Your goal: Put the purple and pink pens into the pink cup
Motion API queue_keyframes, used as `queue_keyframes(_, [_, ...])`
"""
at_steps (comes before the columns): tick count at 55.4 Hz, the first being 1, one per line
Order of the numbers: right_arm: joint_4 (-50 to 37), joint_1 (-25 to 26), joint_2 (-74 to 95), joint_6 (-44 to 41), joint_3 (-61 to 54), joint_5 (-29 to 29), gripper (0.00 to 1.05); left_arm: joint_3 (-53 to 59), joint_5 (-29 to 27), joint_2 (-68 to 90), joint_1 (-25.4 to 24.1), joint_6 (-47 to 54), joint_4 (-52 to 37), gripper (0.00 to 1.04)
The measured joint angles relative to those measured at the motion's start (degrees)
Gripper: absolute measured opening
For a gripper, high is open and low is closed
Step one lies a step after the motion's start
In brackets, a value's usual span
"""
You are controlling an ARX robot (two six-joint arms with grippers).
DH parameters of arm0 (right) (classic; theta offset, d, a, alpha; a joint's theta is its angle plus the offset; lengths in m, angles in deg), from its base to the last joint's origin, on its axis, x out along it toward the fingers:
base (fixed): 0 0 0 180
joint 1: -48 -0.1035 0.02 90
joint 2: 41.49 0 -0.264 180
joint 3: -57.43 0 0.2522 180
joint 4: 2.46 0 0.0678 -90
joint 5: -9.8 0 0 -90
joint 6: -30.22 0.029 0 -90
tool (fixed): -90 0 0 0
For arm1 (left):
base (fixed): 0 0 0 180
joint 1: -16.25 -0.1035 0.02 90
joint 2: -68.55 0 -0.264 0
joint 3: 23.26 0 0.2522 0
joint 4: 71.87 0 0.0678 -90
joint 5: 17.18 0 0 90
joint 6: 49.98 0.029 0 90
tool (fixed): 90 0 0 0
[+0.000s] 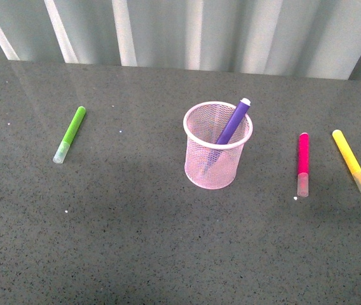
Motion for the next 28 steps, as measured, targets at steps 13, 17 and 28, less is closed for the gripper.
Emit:
queue_keyframes(13, [0.00,0.00,0.00,0.00,0.00,0.00,0.98,0.00,0.02,-7.52,0.00,0.02,7.58,0.04])
queue_keyframes(17, [0.00,0.00,0.00,0.00,0.00,0.02,0.98,0.00,0.02,-7.52,0.00,0.02,7.58,0.04])
queue_keyframes(28, [0.00,0.00,0.00,0.00,0.00,0.02,0.98,0.00,0.02,-7.52,0.00,0.02,7.63,0.13])
